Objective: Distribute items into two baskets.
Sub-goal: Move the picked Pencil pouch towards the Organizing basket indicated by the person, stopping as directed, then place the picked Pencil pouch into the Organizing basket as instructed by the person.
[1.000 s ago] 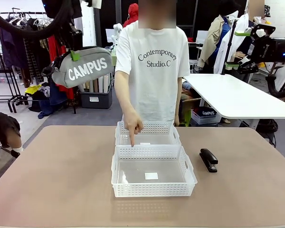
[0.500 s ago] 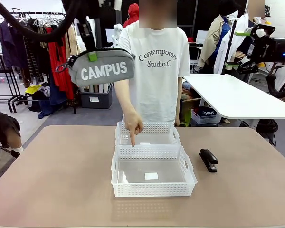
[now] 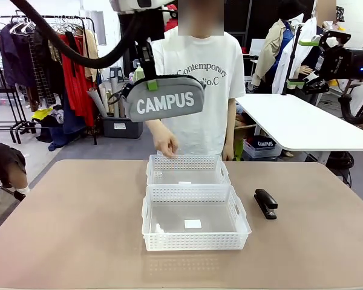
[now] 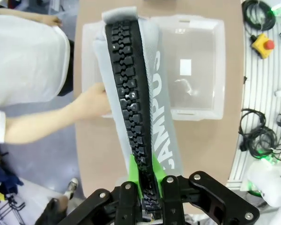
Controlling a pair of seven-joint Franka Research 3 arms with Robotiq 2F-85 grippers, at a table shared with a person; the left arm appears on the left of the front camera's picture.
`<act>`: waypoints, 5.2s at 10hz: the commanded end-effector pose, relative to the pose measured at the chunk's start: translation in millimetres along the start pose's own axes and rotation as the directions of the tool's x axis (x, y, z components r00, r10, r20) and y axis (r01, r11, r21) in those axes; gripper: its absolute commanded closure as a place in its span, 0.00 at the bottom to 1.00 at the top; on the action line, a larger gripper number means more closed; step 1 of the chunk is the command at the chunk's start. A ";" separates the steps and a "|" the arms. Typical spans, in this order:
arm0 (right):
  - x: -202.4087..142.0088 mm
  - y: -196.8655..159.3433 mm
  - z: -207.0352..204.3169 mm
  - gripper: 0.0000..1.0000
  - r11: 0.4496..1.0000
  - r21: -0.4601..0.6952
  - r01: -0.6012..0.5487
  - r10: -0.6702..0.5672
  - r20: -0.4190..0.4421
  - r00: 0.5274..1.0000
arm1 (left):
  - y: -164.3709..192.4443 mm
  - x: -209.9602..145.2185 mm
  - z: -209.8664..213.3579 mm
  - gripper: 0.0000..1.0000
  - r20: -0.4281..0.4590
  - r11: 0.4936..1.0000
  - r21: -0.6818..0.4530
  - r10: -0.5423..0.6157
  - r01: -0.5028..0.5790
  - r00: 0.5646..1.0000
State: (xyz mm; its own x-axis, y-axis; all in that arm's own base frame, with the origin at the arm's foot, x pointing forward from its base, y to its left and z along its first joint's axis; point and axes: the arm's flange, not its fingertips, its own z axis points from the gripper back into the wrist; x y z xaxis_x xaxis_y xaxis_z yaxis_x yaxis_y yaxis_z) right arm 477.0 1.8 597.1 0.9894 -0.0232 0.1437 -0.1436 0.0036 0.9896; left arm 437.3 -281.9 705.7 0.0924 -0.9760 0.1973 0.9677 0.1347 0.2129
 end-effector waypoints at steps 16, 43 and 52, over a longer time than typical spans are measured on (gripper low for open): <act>0.0 1.8 -0.1 0.00 1.000 0.002 -0.005 0.005 0.000 1.000 | -21.9 42.3 -78.9 1.00 -0.036 0.988 -0.116 -0.105 0.101 0.994; 0.0 1.8 -0.1 0.00 1.000 0.002 -0.005 0.005 0.000 1.000 | -28.4 45.0 -86.2 1.00 -0.017 0.987 -0.132 -0.095 0.092 0.995; 0.0 1.8 -0.1 0.00 1.000 0.002 -0.005 0.005 0.000 1.000 | -91.6 43.1 -153.4 1.00 -0.040 0.971 -0.203 -0.134 0.123 0.990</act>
State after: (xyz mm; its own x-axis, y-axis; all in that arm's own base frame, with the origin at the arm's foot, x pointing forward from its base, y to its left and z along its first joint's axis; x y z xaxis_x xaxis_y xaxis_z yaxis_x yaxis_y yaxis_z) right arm 477.0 1.8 597.1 0.9894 -0.0232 0.1436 -0.1436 0.0036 0.9896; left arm 397.6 -368.6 559.8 -0.0382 -0.9907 0.1307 0.9992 -0.0395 -0.0074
